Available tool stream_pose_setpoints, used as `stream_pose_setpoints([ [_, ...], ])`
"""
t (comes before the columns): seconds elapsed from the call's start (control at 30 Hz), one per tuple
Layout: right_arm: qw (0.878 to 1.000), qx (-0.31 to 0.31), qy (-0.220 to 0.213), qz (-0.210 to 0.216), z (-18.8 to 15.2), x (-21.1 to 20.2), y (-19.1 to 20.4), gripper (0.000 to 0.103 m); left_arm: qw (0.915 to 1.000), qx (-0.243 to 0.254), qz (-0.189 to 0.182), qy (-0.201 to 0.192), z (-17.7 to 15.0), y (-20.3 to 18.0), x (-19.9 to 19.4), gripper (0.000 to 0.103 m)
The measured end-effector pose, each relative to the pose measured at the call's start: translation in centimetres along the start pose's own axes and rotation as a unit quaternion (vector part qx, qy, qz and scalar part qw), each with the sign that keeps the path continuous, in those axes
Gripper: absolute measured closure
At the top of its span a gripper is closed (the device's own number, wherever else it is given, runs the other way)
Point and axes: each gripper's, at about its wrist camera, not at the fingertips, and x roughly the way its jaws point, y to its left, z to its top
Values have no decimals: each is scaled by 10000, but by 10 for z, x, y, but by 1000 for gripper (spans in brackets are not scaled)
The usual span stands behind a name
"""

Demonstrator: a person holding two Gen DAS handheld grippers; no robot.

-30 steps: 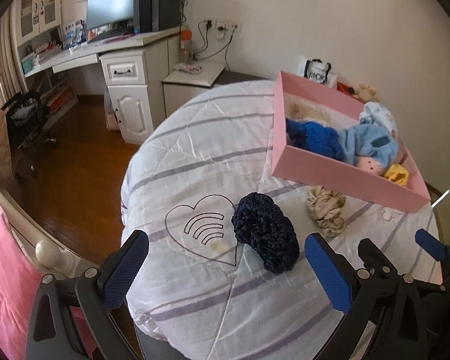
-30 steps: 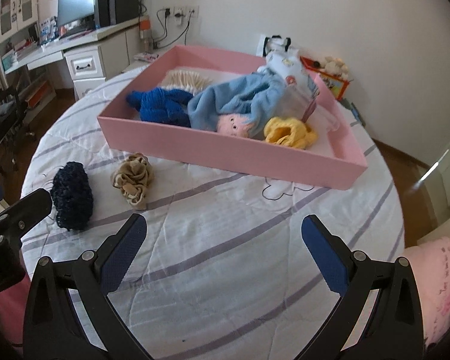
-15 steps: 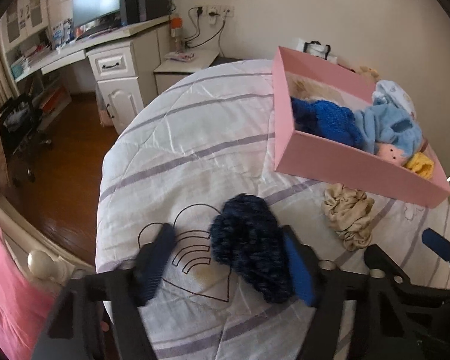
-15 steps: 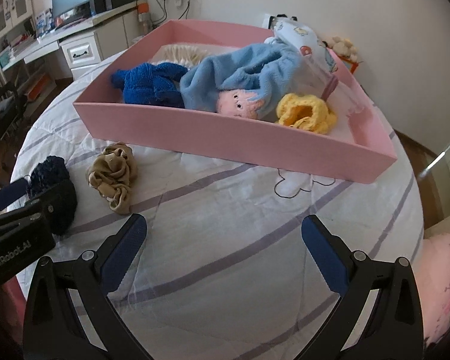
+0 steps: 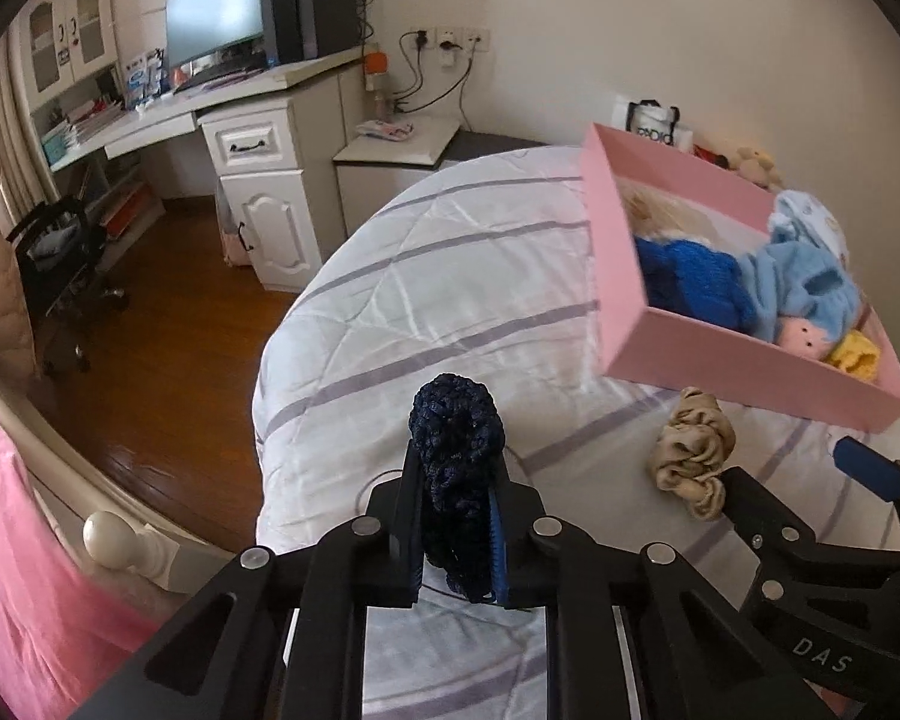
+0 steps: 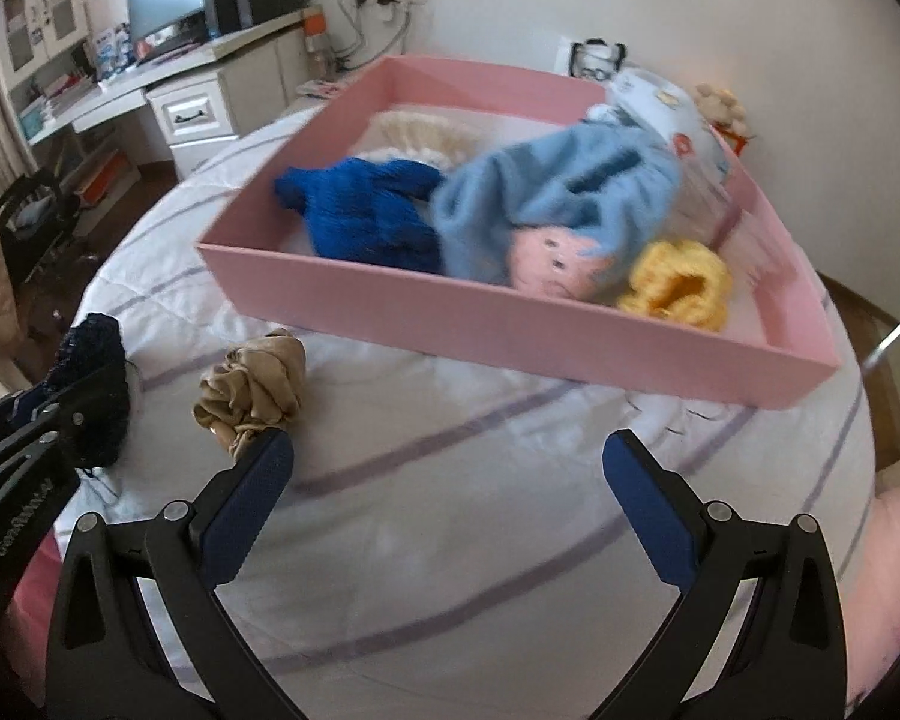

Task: Organize soft objects
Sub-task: 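Grasp the navy knit piece with the left tool while the right tool grasps the beige scrunchie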

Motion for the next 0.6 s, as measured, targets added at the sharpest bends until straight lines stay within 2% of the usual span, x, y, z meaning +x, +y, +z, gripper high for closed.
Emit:
stream_pose_setpoints([
  [0.3, 9989, -290, 40, 366, 9, 9, 26, 6, 9993, -174, -300, 134, 3, 19, 6, 89],
  [0.43, 9973, -476, -96, 558, 15, 6, 39, 7, 9989, -240, -376, 150, 6, 28, 6, 89],
  [0.5, 9971, -542, -107, 520, 19, 10, 46, 15, 9986, -278, -412, 162, 6, 31, 7, 89],
  [0.57, 9959, -550, -61, 717, 24, 16, 51, 28, 9983, -313, -454, 172, 7, 34, 7, 89],
  [0.6, 9948, -546, -43, 855, 25, 18, 54, 29, 9983, -318, -466, 170, 7, 35, 7, 89],
])
